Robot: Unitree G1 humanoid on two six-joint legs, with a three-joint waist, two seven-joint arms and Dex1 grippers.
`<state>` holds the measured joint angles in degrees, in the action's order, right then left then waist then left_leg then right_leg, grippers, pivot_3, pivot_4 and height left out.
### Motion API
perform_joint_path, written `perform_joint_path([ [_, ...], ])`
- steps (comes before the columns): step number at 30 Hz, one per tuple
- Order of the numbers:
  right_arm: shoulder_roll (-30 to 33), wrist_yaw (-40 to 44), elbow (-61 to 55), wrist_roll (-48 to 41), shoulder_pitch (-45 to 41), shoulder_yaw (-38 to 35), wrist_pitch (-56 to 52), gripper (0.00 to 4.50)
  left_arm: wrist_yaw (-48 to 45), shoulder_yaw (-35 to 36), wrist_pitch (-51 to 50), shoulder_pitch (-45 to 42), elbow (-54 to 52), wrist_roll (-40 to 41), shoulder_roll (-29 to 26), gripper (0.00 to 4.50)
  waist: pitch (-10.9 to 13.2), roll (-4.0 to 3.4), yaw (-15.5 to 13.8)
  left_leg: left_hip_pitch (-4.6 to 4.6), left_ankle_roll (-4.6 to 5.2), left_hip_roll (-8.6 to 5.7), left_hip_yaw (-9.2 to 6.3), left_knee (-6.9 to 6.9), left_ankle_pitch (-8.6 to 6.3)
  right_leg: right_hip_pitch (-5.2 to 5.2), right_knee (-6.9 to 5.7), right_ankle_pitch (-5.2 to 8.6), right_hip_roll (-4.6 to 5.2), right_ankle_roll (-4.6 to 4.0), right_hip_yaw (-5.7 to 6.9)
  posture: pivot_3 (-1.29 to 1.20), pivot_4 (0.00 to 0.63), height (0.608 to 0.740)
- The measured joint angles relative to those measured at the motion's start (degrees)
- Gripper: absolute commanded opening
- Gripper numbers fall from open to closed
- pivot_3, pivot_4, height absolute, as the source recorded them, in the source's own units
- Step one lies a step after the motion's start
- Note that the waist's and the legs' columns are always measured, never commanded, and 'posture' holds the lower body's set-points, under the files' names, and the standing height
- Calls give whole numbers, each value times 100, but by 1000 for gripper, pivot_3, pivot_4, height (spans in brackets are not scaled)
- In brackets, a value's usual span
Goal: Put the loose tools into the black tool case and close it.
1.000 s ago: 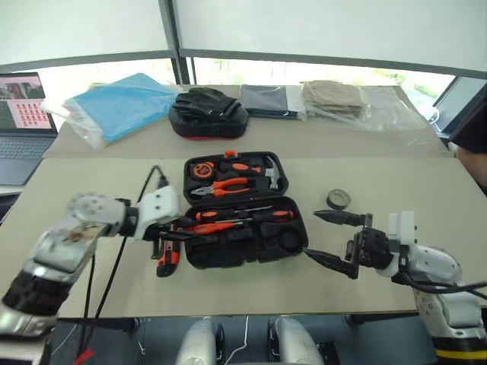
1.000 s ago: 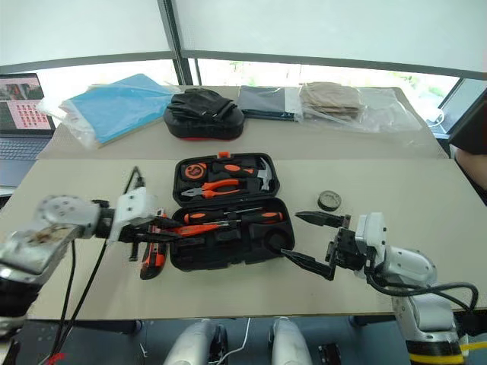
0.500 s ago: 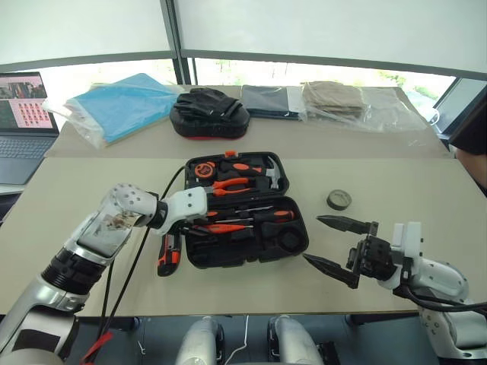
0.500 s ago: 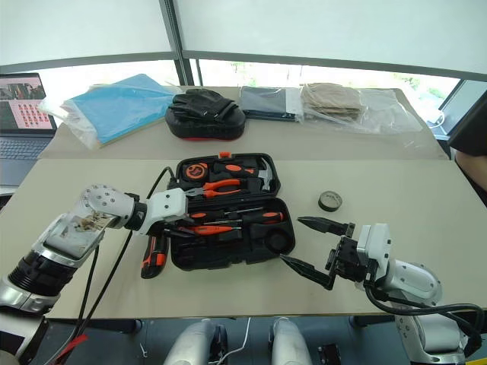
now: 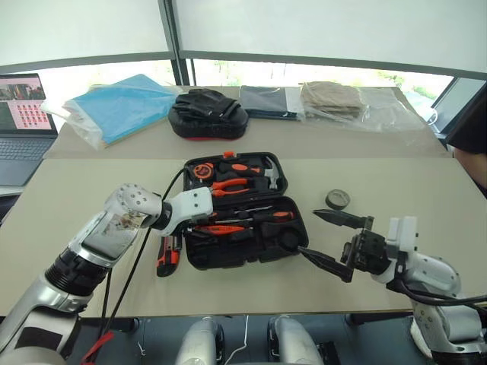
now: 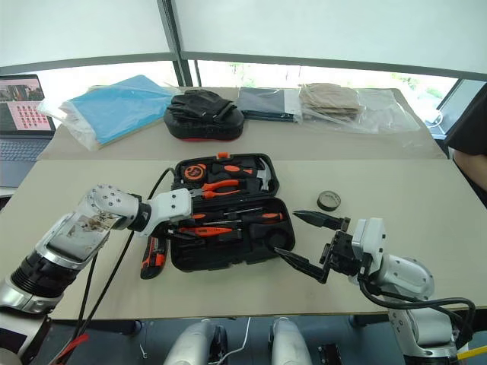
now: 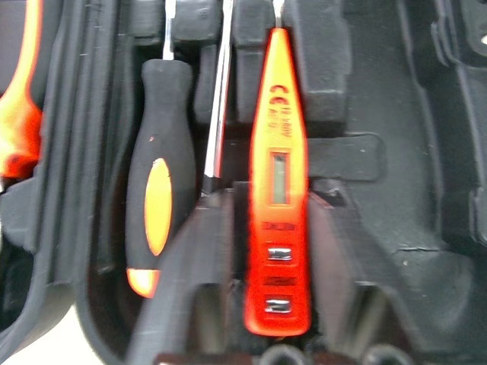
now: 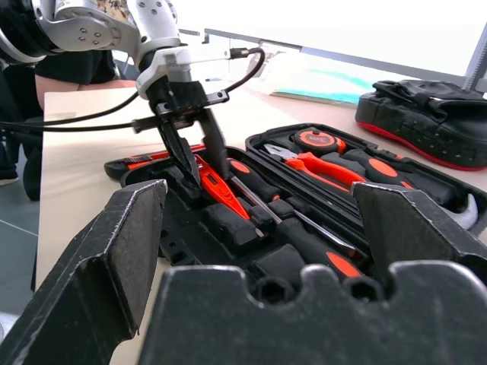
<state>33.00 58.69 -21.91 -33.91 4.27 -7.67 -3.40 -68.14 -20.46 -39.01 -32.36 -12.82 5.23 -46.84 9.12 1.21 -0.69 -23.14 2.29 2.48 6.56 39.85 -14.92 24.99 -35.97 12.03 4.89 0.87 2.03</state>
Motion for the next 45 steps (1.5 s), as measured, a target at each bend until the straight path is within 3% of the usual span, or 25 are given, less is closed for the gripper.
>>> perform_joint_path([
  [3, 0, 2, 3, -1, -44, 16, -1, 4500, 3, 41, 14, 51, 20, 156, 126, 3547, 0, 1, -46, -7, 2, -2, -5, 13, 1, 0, -4, -1, 1, 1, 3, 0, 150, 740],
  [13, 0, 62, 137, 0, -67, 73, -1, 4500, -259, 718, -98, -166, -208, 1066, 83, 3547, 6, 11, -7, -12, 3, -1, -7, 18, 2, 4, -10, -2, -1, 1, 2, 0, 150, 740],
  [16, -1, 75, 138, 0, -79, 101, -1, 4500, -58, 884, 312, -66, 113, 1072, 350, 2862, 6, 11, -10, -10, 3, -3, -7, 19, 2, 2, -10, -6, -1, -6, 2, 0, 150, 740],
  [22, 0, 73, 184, 0, -125, 133, -1, 4500, 148, 1132, 1194, 608, 878, 1084, 732, 560, 6, 11, 12, -12, 3, 0, -6, 18, 2, 5, -10, -23, -2, -34, 2, 0, 150, 740],
  [24, 1, 78, 203, 0, -121, 133, -1, 4500, 60, 1162, 1442, 810, 912, 1142, 764, 16, 6, 11, 4, -12, 3, 0, -5, 19, 2, 5, -10, -24, -1, -35, 2, 0, 150, 740],
  [33, 1, 68, 215, 0, -118, 140, -1, 4500, 201, 1204, 1985, 1036, 1120, 1061, 998, 16, 6, 11, -4, -10, 3, -1, -6, 22, 2, 1, -11, -25, 1, -33, 4, 0, 150, 740],
  [45, 1, 19, 215, 0, -132, 176, -2, 4500, 410, 1027, 1787, 1089, 1064, 926, 954, 16, 5, 10, -1, 3, 3, 1, -6, 21, 2, -9, -12, -25, 1, -33, 3, 0, 150, 740],
])
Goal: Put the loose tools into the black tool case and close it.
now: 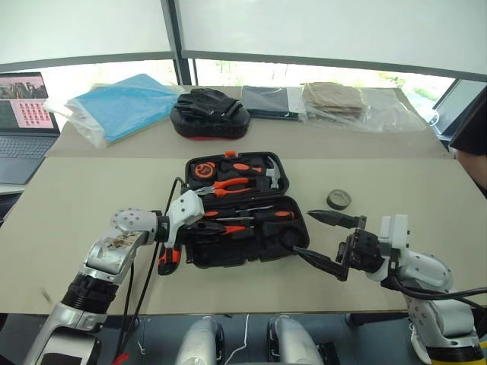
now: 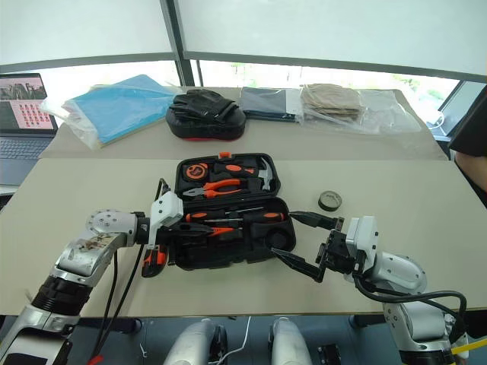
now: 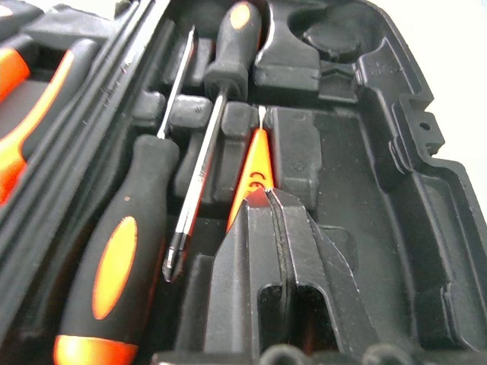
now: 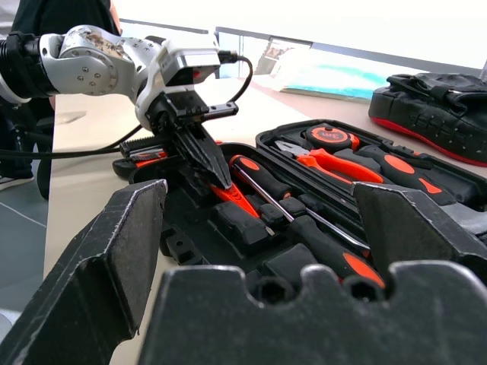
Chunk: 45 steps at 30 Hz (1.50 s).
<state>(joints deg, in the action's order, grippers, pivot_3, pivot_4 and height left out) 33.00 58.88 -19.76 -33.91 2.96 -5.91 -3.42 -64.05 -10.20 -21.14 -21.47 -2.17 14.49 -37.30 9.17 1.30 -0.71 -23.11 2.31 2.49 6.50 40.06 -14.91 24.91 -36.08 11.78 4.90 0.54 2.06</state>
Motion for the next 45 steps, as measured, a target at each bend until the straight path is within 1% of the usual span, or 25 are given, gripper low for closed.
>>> perform_joint_path([
  [3, -8, -18, 0, 1, -1, 28, 0, 4500, 182, 31, -232, 10, -42, 12, 70, 16, 0, 0, 0, 27, 0, 1, 0, -3, 0, -28, 3, 4, 0, 6, 0, 0, 150, 740],
  [4, -14, -20, 0, 1, -3, 45, 0, 4500, 288, 50, -356, 13, -38, 18, 111, 16, 0, 0, 0, 43, 0, 2, -1, -5, -1, -47, 6, 22, 0, 35, 1, 0, 150, 740],
  [6, -14, -22, 0, 2, -5, 51, 0, 4500, 366, 71, -394, 47, -32, 22, 123, 16, 0, 0, 0, 70, -1, 3, 0, -14, -1, -68, 9, 25, 2, 37, -1, 0, 150, 740],
  [11, -11, -42, -1, 0, 13, 26, 0, 4500, 288, 251, -181, 238, -51, 171, 119, 16, -6, -10, 13, 77, -2, 6, 3, -25, -2, -65, 7, 27, 5, 30, -7, 0, 150, 740],
  [13, 27, -56, -9, -13, 118, -150, 0, 4500, 256, 512, 71, 431, -53, 393, 232, 517, -5, -9, 10, 66, -2, 6, 2, -26, -2, -55, 7, 16, 6, 10, -6, 0, 150, 740],
  [14, 80, -74, -9, -23, 187, -271, 0, 4500, 255, 652, 180, 506, -56, 490, 278, 670, -5, -8, 4, 59, -2, 5, 1, -25, -2, -51, 7, 6, 8, -6, -3, 0, 150, 740],
  [16, 175, -138, -10, -52, 362, -608, 1, 4500, 239, 1185, 472, 671, -168, 843, 312, 1368, -4, -5, 3, 49, -1, 5, -1, -24, -2, -46, 11, 4, 11, -8, 2, 0, 150, 740],
  [17, 200, -162, -8, -54, 432, -723, 5, 4500, 197, 1435, 632, 725, -231, 968, 279, 1796, -4, -5, -1, 48, -1, 3, -1, -24, -2, -47, 12, 4, 13, -8, 3, 0, 150, 740],
  [19, 204, -162, -7, -53, 611, -897, 50, 4500, -75, 1807, 950, 1028, -399, 1169, 62, 2424, -4, -7, 7, 51, 2, 3, 1, -27, -4, -48, 15, 6, 17, -7, 5, 0, 150, 740],
  [20, 204, -161, -5, -45, 739, -958, 86, 4500, -253, 1984, 1104, 1263, -423, 1268, -66, 2909, -5, -7, 19, 53, 3, 3, 4, -30, -5, -47, 16, 7, 17, -8, 5, 0, 150, 740],
  [21, 192, -160, -6, -12, 901, -1039, 165, 4500, -465, 2238, 1291, 1613, -399, 1299, -245, 3192, -5, -8, 42, 55, 1, 6, 6, -33, -8, -45, 17, 10, 17, -12, 5, 0, 150, 740],
  [22, 167, -169, 7, 13, 1069, -1135, 240, 4500, -643, 2512, 1440, 1981, -256, 1343, -403, 3574, -5, -8, 59, 55, 0, 9, 7, -34, -10, -43, 16, 16, 16, -14, 7, 0, 150, 740],
  [23, 142, -173, 16, 26, 1150, -1189, 279, 4500, -709, 2679, 1502, 2135, -135, 1362, -455, 3900, -4, -8, 55, 55, 0, 10, 7, -33, -10, -42, 16, 25, 17, -4, 11, 0, 150, 740],
  [25, 60, -178, 31, 111, 1236, -1297, 479, 4500, -812, 3099, 1684, 2442, 116, 1447, -557, 4428, -4, -8, 30, 54, -1, 12, 6, -28, -9, -42, 15, 58, 20, -11, 14, 0, 150, 740],
  [30, -92, -215, 144, 241, 1583, -1470, 826, 4500, -990, 3739, 2026, 3032, 477, 1507, -669, 4428, -4, -7, -34, 56, -9, 9, 6, -29, -16, -46, 21, 59, 38, -8, 19, 0, 150, 740],
  [34, -139, -280, 301, 338, 1746, -1556, 934, 4500, -1086, 3836, 2006, 3264, 399, 1647, -663, 4428, -4, -7, -29, 55, -41, 10, 6, -30, -36, -44, 22, 59, 38, -8, 18, 0, 150, 740],
  [36, -100, -386, 339, 319, 1466, -1562, 880, 4500, -1067, 3823, 1926, 3257, 213, 1740, -656, 4428, -4, -8, -5, 55, -44, 11, 7, -29, -37, -43, 20, 58, 39, -7, 17, 0, 150, 740],
  [39, 124, -399, 314, 213, 1079, -1561, 775, 4500, -997, 3786, 1761, 3240, -67, 1854, -649, 4428, -4, -9, 16, 61, -44, 13, 9, -33, -36, -43, 17, 59, 32, -11, 16, 0, 150, 740],
  [40, 167, -375, 299, 213, 1000, -1516, 771, 4500, -931, 3789, 1698, 3257, -100, 1869, -645, 4428, -4, -8, 16, 62, -31, 15, 9, -35, -29, -44, 16, 61, 27, -14, 17, 0, 150, 740],
  [42, 198, -269, 243, 207, 598, -1265, 736, 4500, -761, 3801, 1540, 3331, -126, 1873, -646, 4428, -3, -9, 53, 61, -10, 23, 11, -35, -17, -39, 15, 60, 16, -15, 13, 0, 150, 740],
  [45, 211, -102, 150, 165, -6, -847, 685, 4500, -541, 3912, 1388, 3642, -197, 1804, -692, 4428, -2, -7, 106, 61, -16, 28, 11, -38, -20, -35, 13, 58, 10, -14, 12, 0, 150, 740],
])
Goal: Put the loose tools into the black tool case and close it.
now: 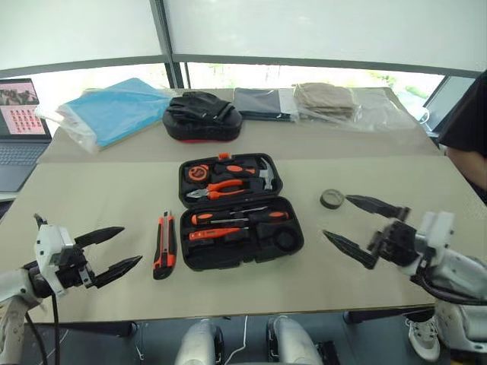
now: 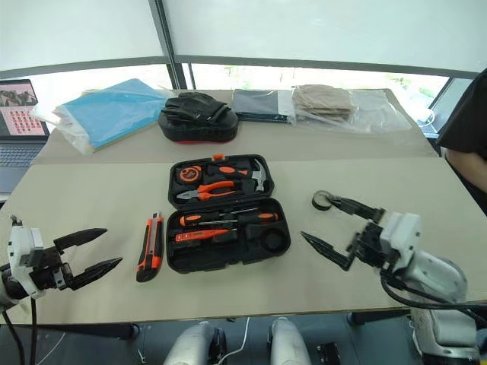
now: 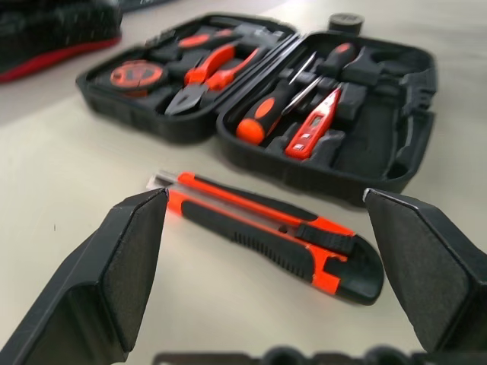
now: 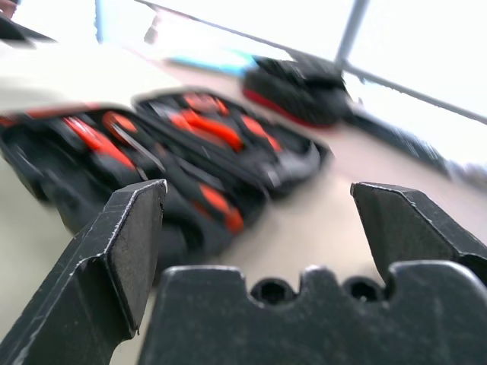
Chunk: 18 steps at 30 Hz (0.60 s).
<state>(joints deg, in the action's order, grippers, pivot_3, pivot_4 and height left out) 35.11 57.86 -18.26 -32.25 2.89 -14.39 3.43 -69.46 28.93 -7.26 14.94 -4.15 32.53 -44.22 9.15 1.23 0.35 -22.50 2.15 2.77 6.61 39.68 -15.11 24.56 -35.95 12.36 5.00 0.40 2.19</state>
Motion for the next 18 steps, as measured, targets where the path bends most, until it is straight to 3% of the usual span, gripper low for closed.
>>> perform_joint_path([
  [4, 2, 543, 51, -54, -917, 549, 14, 4500, 475, 795, -703, 937, -53, -32, -98, 4428, 4, 12, 27, -14, -6, 8, -2, 1, -10, 17, 0, -4, -4, -7, 7, 0, 150, 740],
  [10, 0, 1092, 451, -78, -1080, 817, 20, 4500, 1248, 1637, -1741, 1839, -532, -67, -63, 4428, 5, 20, -92, -45, 3, -8, -1, 7, -17, 48, 1, -4, 18, -36, 13, 0, 150, 740],
  [14, -144, 1238, 646, -63, -1104, 920, 97, 4500, 1691, 1740, -2671, 2303, -1278, -48, -54, 4428, 4, 23, -102, -44, 2, -7, 0, 6, -17, 48, -1, 2, 18, -43, 10, 0, 150, 740],
  [18, -204, 1306, 782, -55, -1121, 931, 158, 4500, 2156, 1719, -3692, 2014, -2129, 521, -62, 4428, 5, 23, -124, -42, 0, -7, -2, 7, -16, 47, -8, 1, 17, -45, 11, 0, 150, 740],
])
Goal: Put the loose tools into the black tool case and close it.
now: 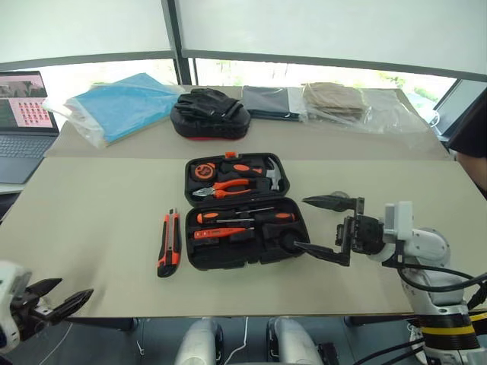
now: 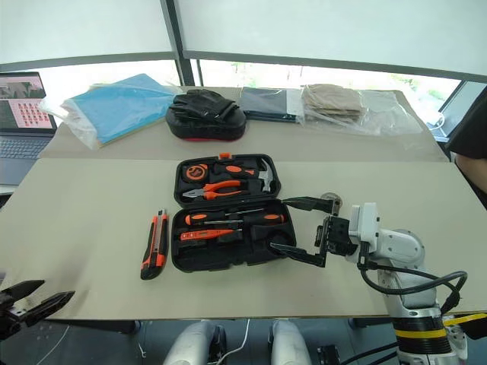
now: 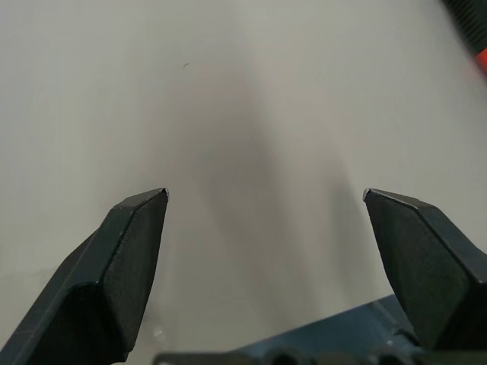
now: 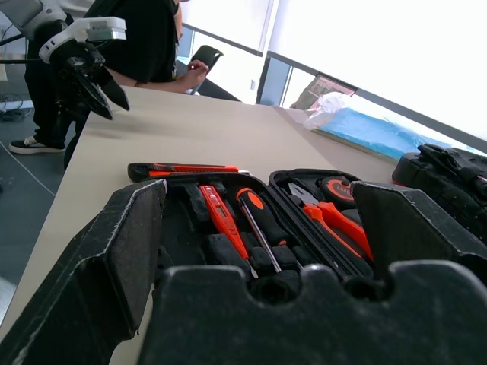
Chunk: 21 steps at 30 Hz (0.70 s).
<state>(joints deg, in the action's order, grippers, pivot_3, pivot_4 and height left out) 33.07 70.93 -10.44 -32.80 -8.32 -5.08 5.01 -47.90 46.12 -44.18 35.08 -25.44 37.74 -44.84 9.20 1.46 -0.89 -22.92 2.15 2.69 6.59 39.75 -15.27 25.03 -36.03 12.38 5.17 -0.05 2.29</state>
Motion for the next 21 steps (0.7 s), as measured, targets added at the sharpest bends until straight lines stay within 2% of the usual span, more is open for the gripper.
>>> perform_joint_path([
  [4, -9, 13, 112, 1, 5, -7, 4, 4500, 1171, -304, -1750, -1177, -808, 787, -221, 4428, 0, 0, 9, 7, -3, -4, -2, 2, 4, -12, -8, -20, -5, 29, -6, 0, 150, 740],
  [6, -13, 4, 150, 2, 23, -16, 5, 4500, 2026, -582, -2572, -2120, -1053, 1193, 101, 4428, 0, -4, 20, 10, -2, -8, -4, 2, 4, -17, -11, -26, -6, 38, -8, 0, 150, 740],
  [10, -20, -59, 116, 3, 81, -22, 5, 4500, 3012, -1191, -3553, -3032, -1380, 1524, 602, 4428, -1, 4, 81, 13, -7, -9, -5, -1, 6, -20, -15, -27, -11, 35, -13, 0, 150, 740],
  [13, -25, -124, 62, 4, 147, -24, 5, 4500, 3488, -1491, -3964, -3396, -1430, 1487, 825, 4428, -1, 4, 90, 14, -15, -9, -8, -2, 11, -21, -16, -26, -16, 34, -12, 0, 150, 740],
  [18, -40, -309, -40, 9, 214, -25, 5, 4500, 3872, -2102, -4199, -3563, -1453, 1131, 842, 4428, -1, 4, 79, 29, -20, -10, -10, -2, 14, -36, -15, -26, -20, 33, -15, 0, 150, 740],
  [21, -44, -381, -67, 11, 237, -25, 5, 4500, 4049, -2204, -4183, -3714, -1427, 951, 1255, 4428, 0, 0, 39, 69, -18, -10, -12, -3, 12, -78, -10, -23, -18, 31, -14, 0, 150, 740],
])
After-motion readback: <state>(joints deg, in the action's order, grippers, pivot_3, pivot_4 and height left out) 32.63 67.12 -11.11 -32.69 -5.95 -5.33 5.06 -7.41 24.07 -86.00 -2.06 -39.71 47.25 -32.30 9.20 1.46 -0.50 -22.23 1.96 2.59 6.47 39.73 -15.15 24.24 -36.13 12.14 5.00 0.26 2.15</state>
